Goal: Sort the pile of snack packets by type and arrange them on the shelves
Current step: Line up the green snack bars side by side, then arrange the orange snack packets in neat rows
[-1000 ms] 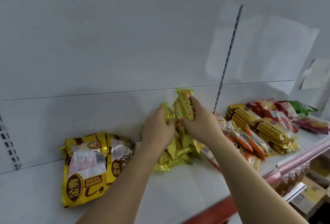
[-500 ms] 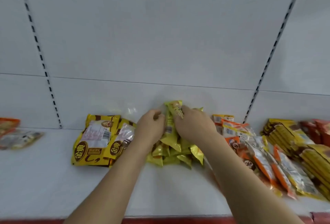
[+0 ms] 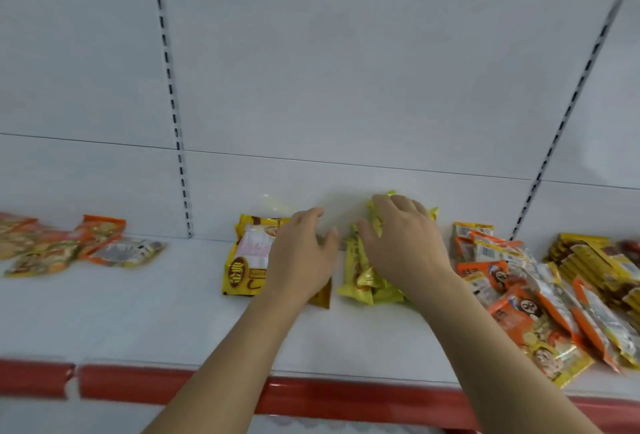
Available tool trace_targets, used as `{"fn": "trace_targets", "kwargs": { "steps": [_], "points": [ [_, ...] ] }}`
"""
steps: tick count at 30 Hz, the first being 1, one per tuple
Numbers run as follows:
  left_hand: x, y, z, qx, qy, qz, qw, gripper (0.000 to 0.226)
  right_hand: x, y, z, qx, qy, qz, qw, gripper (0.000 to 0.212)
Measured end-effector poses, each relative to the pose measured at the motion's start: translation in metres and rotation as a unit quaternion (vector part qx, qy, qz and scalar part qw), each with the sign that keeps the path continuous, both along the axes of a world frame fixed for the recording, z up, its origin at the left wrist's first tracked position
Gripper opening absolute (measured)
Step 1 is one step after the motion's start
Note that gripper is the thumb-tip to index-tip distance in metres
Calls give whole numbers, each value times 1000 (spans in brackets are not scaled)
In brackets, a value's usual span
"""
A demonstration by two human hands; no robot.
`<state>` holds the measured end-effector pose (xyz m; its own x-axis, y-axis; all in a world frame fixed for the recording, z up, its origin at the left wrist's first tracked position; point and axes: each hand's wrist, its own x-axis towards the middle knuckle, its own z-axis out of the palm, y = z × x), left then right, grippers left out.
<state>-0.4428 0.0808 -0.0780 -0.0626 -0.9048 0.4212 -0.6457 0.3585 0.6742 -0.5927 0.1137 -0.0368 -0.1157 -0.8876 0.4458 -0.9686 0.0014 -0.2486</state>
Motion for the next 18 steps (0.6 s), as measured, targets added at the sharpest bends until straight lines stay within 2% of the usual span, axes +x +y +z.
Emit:
{"fn": "trace_targets", "kwargs": {
  "steps": [4, 8, 18],
  "points": [
    [73, 14, -6, -68, -64, 12, 996, 50, 72, 11, -3, -16, -8, 21, 1000, 57],
    [161, 22, -17, -97, -103, 36, 989, 49, 151, 18, -20, 0, -14, 40, 999, 56],
    [344, 14, -46, -55, -172, 121, 976, 52, 323, -11, -48, 65, 26, 123, 990, 62]
  ]
}}
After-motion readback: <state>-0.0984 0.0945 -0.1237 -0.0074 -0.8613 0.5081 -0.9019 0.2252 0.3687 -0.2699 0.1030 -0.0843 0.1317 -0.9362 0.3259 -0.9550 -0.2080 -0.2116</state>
